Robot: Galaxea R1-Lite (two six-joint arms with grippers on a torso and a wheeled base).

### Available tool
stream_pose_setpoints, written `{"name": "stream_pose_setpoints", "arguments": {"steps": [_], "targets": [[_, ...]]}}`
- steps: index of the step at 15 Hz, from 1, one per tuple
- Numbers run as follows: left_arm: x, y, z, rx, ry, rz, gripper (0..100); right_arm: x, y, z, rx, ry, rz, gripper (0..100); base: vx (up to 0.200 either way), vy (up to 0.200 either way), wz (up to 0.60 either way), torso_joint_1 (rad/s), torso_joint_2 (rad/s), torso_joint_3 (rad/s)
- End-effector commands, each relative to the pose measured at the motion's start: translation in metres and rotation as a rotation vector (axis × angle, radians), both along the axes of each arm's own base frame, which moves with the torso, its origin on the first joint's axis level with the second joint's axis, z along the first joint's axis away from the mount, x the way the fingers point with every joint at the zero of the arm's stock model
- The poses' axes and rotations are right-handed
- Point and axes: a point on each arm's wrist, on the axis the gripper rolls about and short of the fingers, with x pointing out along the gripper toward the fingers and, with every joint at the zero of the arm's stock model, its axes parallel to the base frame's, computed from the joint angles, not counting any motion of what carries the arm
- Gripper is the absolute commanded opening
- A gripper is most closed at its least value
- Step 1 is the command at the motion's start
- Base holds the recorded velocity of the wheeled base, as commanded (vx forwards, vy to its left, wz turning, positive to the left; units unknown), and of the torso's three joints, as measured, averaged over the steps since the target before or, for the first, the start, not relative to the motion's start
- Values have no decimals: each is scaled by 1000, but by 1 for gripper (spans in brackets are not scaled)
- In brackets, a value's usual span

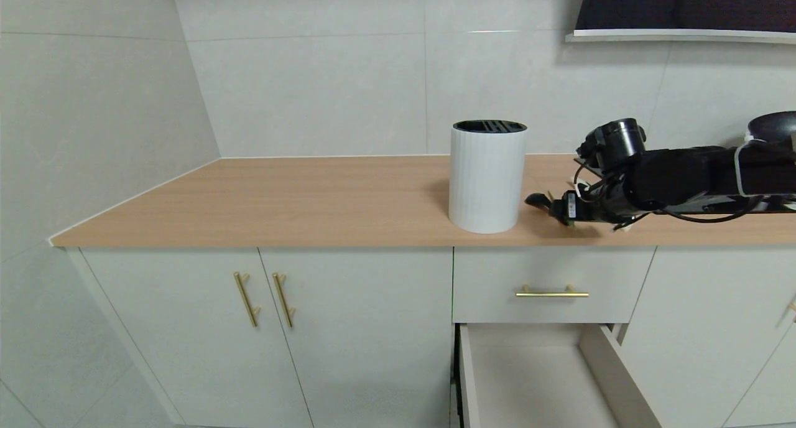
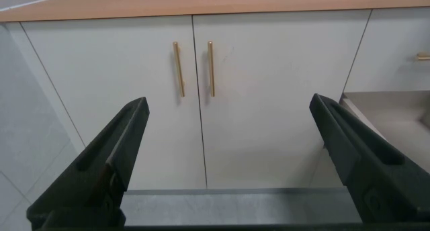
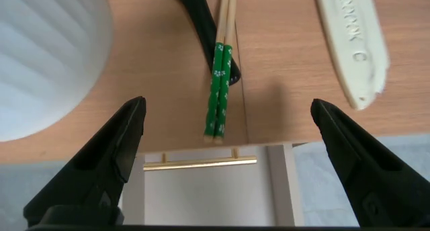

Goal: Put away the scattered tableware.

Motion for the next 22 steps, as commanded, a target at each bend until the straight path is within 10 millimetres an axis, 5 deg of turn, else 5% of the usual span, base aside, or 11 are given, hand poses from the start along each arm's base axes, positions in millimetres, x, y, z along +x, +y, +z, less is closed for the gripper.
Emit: {"name": "stream_pose_setpoints", "arguments": {"steps": [1,5,6,15,17,22], "targets": [[0,0,0,0,0,0,100,5,1,-10,-4,19,-1,100,0,0,0,0,0,0],[0,0,0,0,0,0,100,9,2,-16,-7,33,1,100,0,0,0,0,0,0],[0,0,0,0,0,0,100,9,2,-17,-6,34,0,0,0,0,0,0,0,0],[0,0,0,0,0,0,100,5,1,-8,-2,17,-6,0,0,0,0,0,0,0],[0,0,0,0,0,0,100,-3,-1,6,28,-13,-25,0,0,0,0,0,0,0],[0,0,0,0,0,-2,100,-85,-19,56,94,-42,-50,0,0,0,0,0,0,0]]}}
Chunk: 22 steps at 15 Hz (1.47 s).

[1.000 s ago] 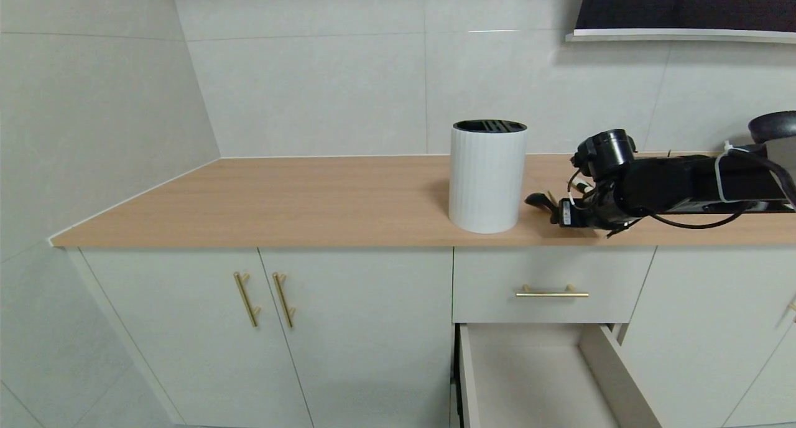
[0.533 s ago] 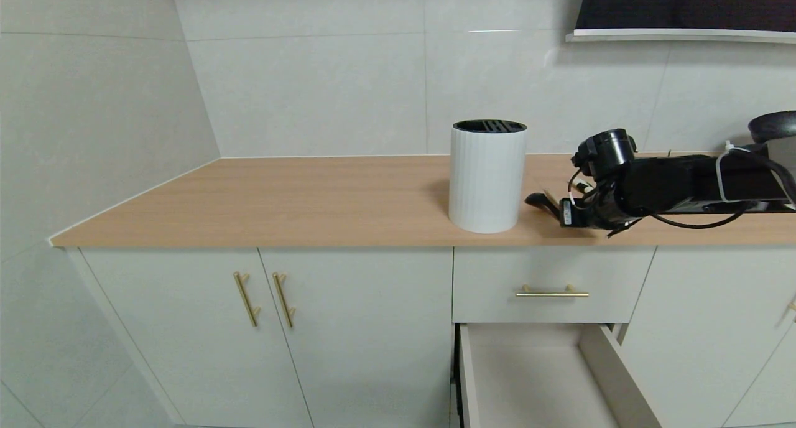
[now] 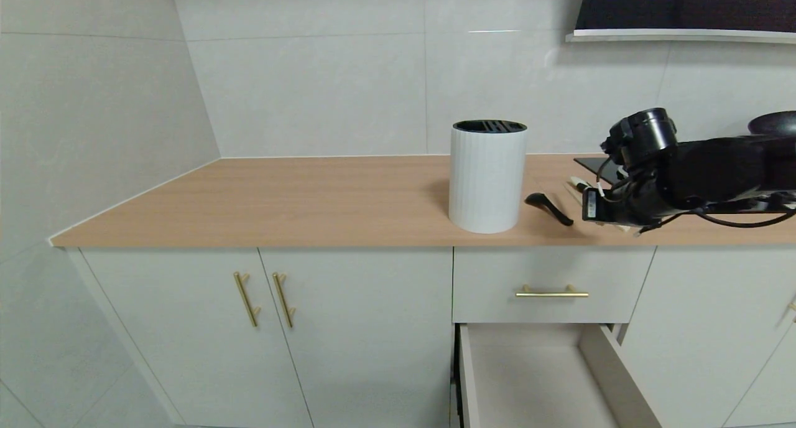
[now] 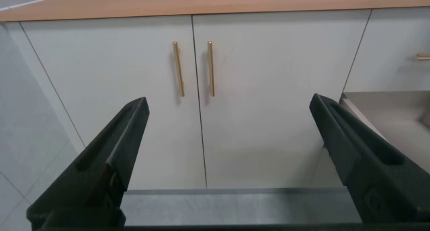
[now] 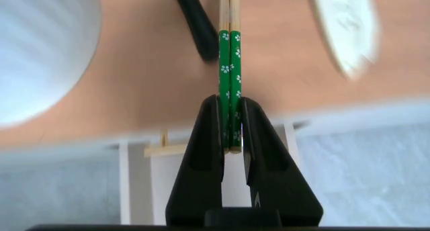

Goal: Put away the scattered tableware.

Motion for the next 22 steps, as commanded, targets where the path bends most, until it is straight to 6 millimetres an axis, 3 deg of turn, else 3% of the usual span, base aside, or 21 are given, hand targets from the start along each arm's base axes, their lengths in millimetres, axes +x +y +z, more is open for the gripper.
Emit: {"name": "stream_pose_setpoints", "arguments": {"steps": [1,4,5,7,10,14,22], "targets": [[0,0,0,0,0,1,100,-59,-13,38,45,-66,-1,0,0,0,0,0,0,0],[0,0,0,0,0,1,100,-111,-21,50,85,-64,63,0,0,0,0,0,0,0],[0,0,0,0,0,1,100,-143,-25,54,118,-22,124,0,0,0,0,0,0,0],[0,0,0,0,0,1,100,-186,-32,67,205,38,242,0,0,0,0,0,0,0],[0,0,0,0,0,1,100,-219,-36,73,258,85,418,0,0,0,0,0,0,0],[0,0,0,0,0,1,100,-217,-33,49,220,201,542,0,0,0,0,0,0,0],[0,0,0,0,0,1,100,-199,-18,25,216,331,594,0,0,0,0,-26,70,43]]}}
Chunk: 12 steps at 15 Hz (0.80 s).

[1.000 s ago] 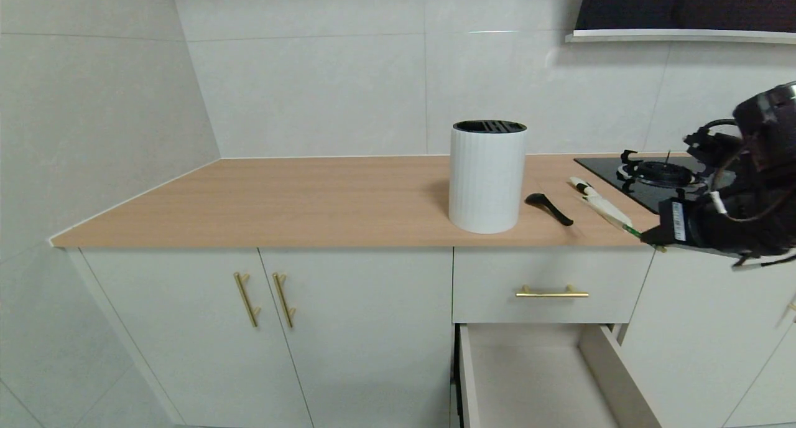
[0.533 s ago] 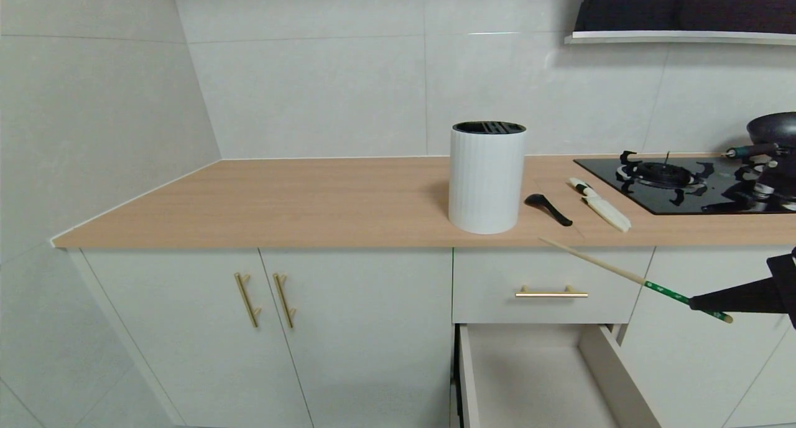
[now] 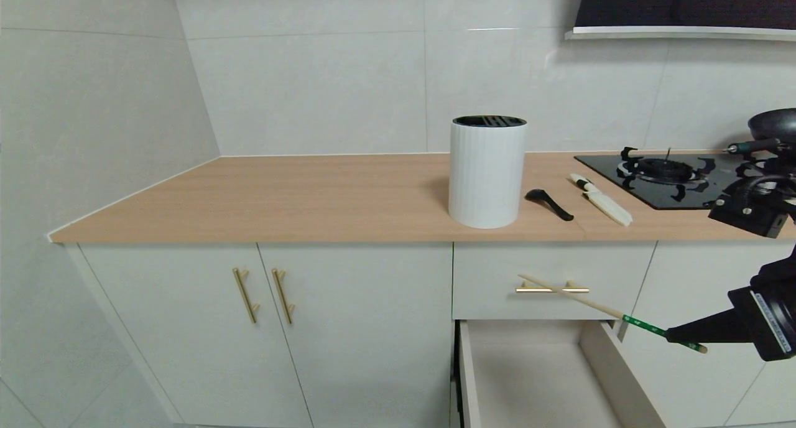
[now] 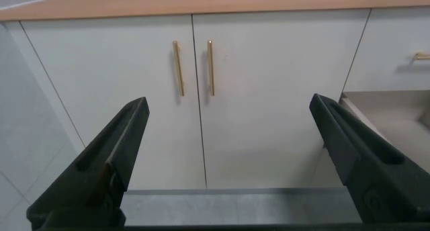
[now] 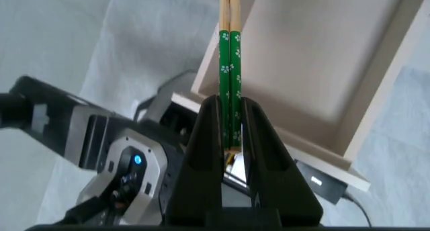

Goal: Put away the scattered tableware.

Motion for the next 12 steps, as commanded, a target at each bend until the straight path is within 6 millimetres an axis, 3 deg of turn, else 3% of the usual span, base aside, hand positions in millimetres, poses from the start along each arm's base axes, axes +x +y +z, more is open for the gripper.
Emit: {"name": "stream_pose_setpoints", "arguments": {"steps": [1,12], "targets": [[0,0,0,0,1,0,100,6,5,-8,-12,38,16,0,0,0,0,-159,403,246],[0,0,0,0,1,0,100,24,12,-27,-39,127,25,0,0,0,0,-142,436,286]]}}
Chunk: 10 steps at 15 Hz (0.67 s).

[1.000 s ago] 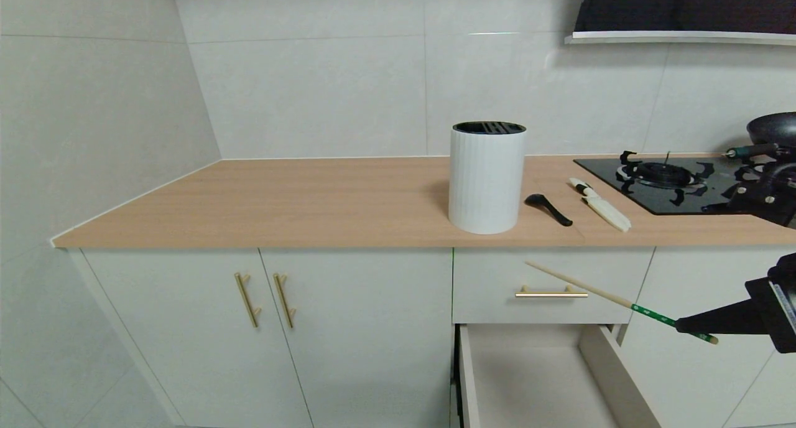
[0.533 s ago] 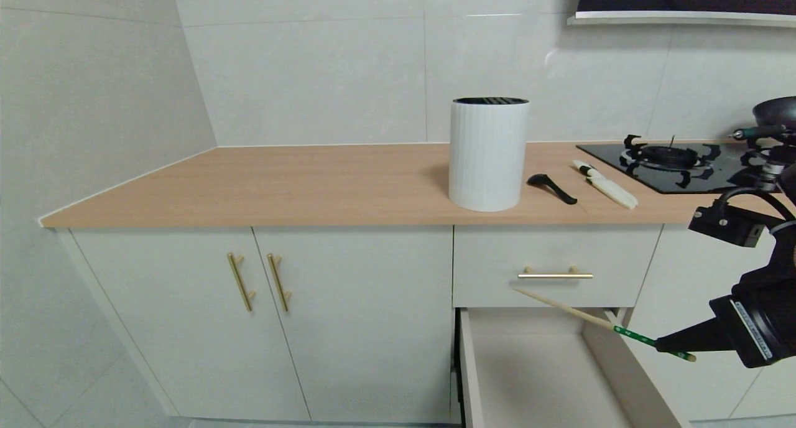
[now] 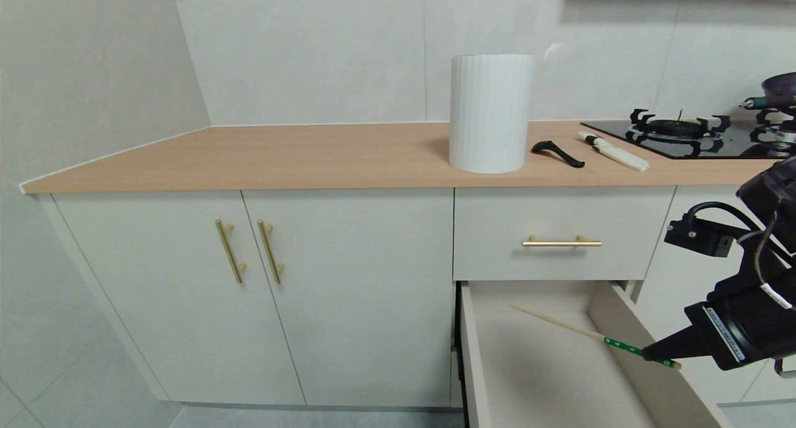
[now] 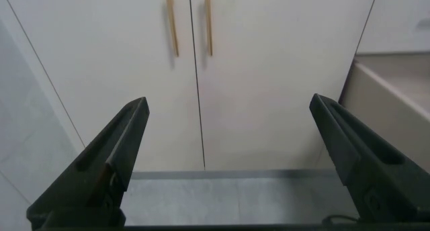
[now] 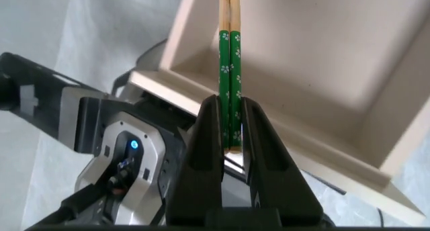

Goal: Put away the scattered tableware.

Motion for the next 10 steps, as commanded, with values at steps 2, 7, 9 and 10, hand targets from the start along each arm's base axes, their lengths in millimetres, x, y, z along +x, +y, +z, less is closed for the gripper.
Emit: {"name": "stream_pose_setpoints", "arguments": {"steps": [2,7,9,10], "targets": [[0,0,0,0,0,0,100,4,2,-5,-7,22,2,0,0,0,0,-37,141,80],[0,0,0,0,0,0,100,28,8,-23,-14,13,-15,0,0,0,0,-3,11,6],[0,0,0,0,0,0,100,57,15,-52,-68,48,-88,0,0,0,0,0,0,0],[0,0,0,0,0,0,100,69,19,-65,-77,88,-147,0,0,0,0,0,0,0]]}}
